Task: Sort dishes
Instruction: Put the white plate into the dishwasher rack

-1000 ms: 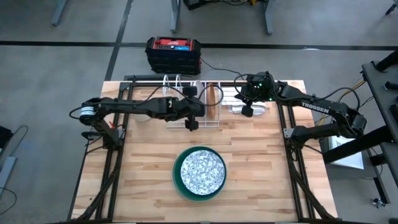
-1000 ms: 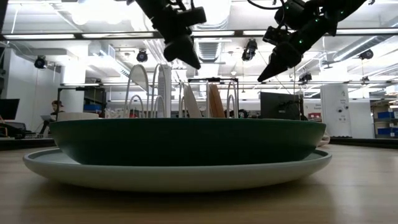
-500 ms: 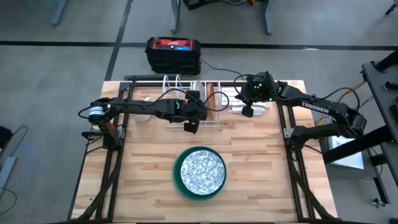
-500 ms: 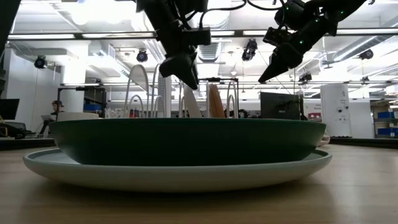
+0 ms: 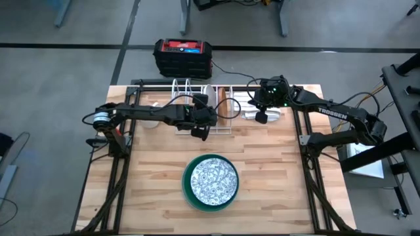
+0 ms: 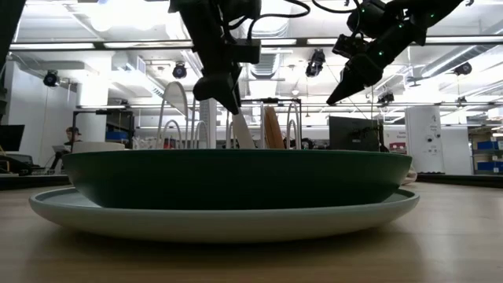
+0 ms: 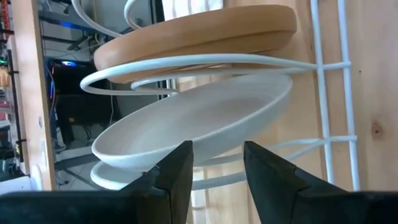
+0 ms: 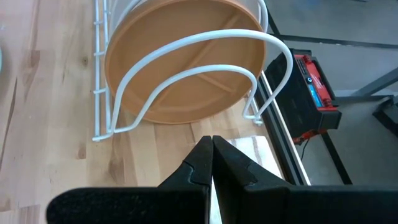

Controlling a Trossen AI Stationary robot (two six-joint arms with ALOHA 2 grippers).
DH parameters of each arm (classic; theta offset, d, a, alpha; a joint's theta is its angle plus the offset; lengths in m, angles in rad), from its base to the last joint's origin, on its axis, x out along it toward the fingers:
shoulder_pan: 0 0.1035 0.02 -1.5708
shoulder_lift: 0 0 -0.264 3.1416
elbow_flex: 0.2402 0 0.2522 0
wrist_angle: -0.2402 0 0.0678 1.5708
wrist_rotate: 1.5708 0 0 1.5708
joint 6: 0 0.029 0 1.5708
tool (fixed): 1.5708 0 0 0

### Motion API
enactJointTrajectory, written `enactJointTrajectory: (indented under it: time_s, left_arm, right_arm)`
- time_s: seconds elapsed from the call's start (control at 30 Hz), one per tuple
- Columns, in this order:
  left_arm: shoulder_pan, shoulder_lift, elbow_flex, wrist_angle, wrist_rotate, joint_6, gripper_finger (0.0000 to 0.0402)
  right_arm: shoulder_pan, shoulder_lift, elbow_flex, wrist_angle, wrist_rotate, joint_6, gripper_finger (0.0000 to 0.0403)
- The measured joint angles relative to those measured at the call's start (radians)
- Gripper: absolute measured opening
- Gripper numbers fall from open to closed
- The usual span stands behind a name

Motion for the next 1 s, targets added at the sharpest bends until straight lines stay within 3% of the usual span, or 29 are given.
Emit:
enactJointTrajectory:
  time_s: [0.23,0.53,1.0]
  left_arm:
    - [0.000,0.000,0.000,0.008,0.080,0.060,0.0132]
    - [0.005,0.005,0.000,0.045,0.080,0.232,0.0132]
    - [0.020,0.013,0.000,0.052,0.136,0.300,0.0133]
  right_arm:
    - [0.000,0.000,0.000,0.000,0.000,0.000,0.0000]
    - [0.000,0.000,0.000,-0.001,0.000,0.001,0.0000]
    - [0.000,0.000,0.000,-0.003,0.000,0.002,0.0000]
